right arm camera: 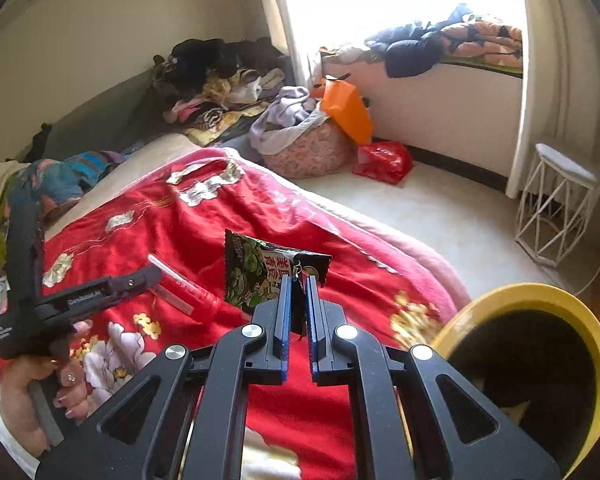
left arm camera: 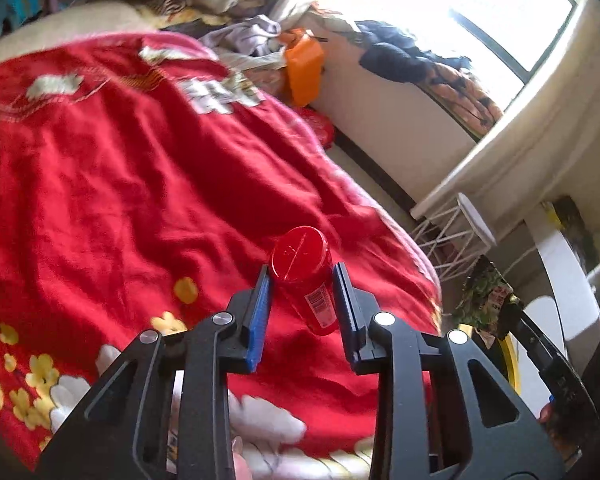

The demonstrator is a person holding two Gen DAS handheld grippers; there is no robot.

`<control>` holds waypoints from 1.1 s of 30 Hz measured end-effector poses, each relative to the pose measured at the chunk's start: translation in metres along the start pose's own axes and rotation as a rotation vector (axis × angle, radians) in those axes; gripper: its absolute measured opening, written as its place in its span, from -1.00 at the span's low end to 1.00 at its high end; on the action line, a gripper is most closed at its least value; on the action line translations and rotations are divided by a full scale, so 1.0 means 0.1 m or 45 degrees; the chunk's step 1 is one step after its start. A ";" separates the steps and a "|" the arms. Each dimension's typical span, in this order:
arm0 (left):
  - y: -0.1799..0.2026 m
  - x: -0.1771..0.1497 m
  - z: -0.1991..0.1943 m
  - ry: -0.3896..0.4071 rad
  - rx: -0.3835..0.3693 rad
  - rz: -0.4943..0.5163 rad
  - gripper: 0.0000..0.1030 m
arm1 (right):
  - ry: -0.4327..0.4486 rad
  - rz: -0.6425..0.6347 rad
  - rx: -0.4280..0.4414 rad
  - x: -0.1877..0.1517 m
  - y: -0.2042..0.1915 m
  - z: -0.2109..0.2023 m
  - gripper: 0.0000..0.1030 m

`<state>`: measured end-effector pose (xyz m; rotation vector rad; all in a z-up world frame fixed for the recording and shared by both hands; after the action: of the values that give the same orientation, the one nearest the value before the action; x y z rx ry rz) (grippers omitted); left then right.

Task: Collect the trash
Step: 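Carry the red bottle over the yellow bin with the left tool while the right carries the green packet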

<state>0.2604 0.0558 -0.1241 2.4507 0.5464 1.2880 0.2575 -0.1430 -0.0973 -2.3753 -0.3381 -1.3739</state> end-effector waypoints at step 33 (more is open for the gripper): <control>1.54 -0.30 -0.65 0.097 -0.308 0.368 -0.55 | 0.164 0.162 -0.247 -0.04 0.96 -1.19 -0.86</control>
<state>0.2195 -0.0872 -0.0416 2.3437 0.0456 1.4657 0.2000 -0.2808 -0.0660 -2.3973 -0.0183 -1.5510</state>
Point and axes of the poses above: each gripper's, at about its wrist camera, not at the fingertips, and z roughly the way its jaws point, y to its right, x to its top, the point moved 7 cm from there along z, roughly the way its jaws point, and after that the axes turned 9 degrees about y, right-handed, at the moved point
